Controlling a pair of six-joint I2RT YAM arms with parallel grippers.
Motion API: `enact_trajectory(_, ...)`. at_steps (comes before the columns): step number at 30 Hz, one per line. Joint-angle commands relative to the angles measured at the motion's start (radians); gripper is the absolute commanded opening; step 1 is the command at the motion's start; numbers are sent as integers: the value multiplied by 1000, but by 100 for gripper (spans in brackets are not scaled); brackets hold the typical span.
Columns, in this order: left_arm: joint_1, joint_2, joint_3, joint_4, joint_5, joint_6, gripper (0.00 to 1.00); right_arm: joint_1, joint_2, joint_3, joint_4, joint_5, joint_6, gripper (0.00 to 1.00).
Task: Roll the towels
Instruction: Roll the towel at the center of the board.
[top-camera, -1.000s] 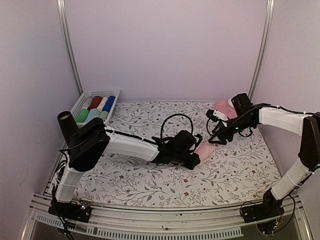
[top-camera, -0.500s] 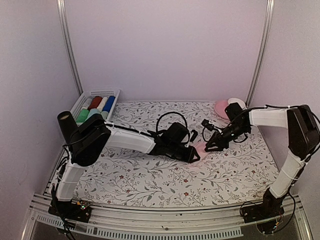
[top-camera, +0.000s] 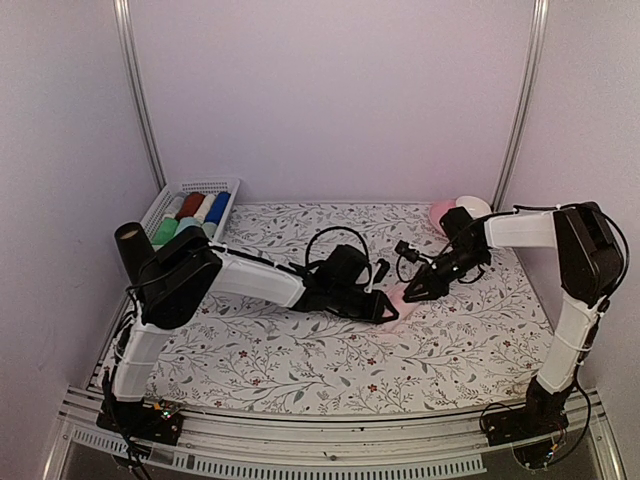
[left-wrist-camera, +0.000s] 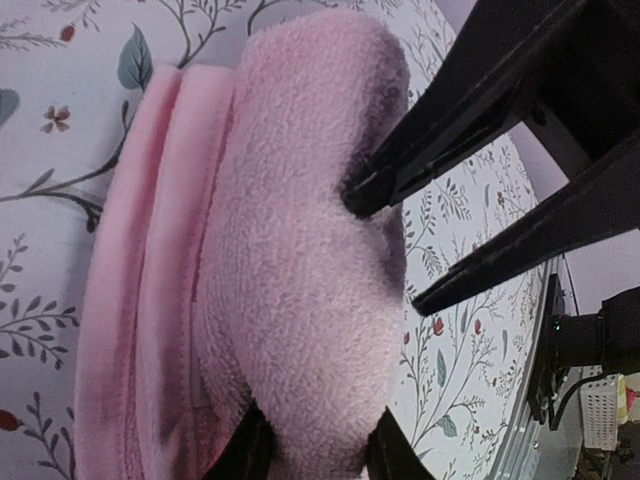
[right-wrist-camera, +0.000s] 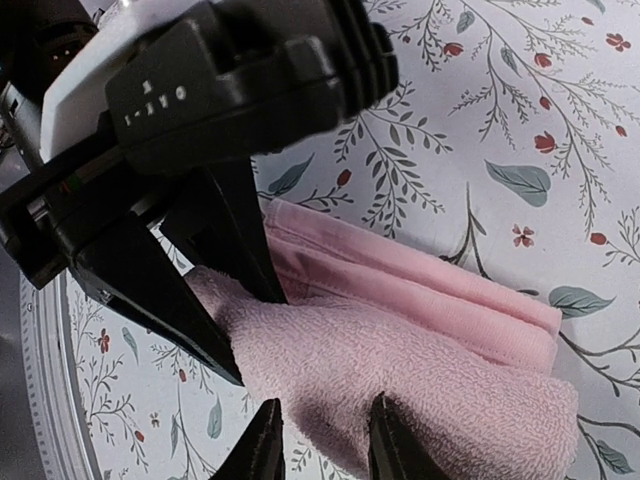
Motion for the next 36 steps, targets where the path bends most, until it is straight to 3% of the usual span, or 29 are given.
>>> enact_trajectory(1, 22, 76, -83, -218, -43, -12, 21, 31, 32, 11, 17, 58, -7, 24)
enact_trajectory(8, 32, 15, -111, -206, -41, -3, 28, 64, 68, -4, 66, 175, 20, 15)
enact_trajectory(18, 38, -84, -95, -234, -70, 28, 54, 92, 107, -6, 92, 238, 35, 15)
enact_trajectory(31, 47, -172, -42, -268, -158, 127, 59, 92, 125, 4, 91, 237, 38, 15)
enact_trajectory(36, 54, -169, -29, -248, -123, 165, 68, 91, 121, 3, 91, 233, 35, 15)
